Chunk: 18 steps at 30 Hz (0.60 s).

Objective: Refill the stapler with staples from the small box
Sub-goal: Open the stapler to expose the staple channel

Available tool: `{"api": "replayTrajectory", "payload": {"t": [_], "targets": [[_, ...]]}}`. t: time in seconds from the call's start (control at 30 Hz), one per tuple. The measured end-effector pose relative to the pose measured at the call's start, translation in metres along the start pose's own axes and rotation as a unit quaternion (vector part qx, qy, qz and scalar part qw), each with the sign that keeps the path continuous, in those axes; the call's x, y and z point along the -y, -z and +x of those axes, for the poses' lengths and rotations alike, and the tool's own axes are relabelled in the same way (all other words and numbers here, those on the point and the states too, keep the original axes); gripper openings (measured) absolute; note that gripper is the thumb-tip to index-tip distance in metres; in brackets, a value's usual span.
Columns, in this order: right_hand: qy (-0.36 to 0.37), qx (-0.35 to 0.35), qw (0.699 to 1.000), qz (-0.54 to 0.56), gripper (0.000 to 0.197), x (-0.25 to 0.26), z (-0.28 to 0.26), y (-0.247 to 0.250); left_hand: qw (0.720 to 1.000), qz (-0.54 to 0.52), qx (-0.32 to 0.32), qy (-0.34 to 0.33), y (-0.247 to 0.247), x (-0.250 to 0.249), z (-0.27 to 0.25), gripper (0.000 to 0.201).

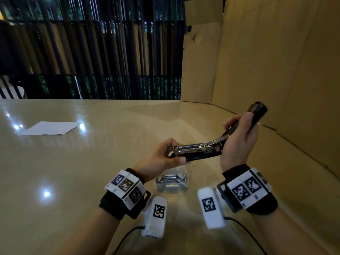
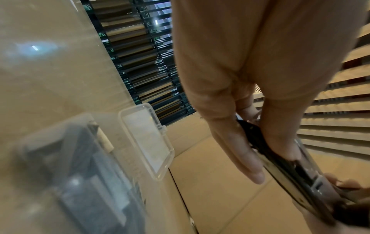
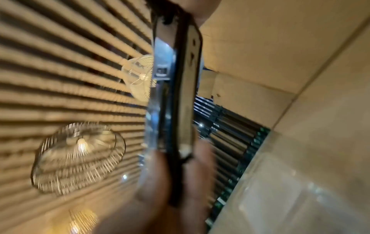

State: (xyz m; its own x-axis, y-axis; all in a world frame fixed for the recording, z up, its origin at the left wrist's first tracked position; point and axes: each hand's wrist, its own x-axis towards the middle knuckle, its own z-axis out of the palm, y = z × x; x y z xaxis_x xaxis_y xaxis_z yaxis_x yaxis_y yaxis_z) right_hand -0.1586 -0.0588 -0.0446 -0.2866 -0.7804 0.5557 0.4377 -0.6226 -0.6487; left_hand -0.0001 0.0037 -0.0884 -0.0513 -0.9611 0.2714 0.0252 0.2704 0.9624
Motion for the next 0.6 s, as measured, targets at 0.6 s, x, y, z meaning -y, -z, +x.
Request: {"api": "replayTrajectory", "payload": {"t": [0.6], "targets": [[-0.375,-0.150,0.881,0.246,0.049,-0.005,0.013,0.004,0.988,0.152,0.014,0.021,-0.010,-0.014,-0.003,0.047]]}}
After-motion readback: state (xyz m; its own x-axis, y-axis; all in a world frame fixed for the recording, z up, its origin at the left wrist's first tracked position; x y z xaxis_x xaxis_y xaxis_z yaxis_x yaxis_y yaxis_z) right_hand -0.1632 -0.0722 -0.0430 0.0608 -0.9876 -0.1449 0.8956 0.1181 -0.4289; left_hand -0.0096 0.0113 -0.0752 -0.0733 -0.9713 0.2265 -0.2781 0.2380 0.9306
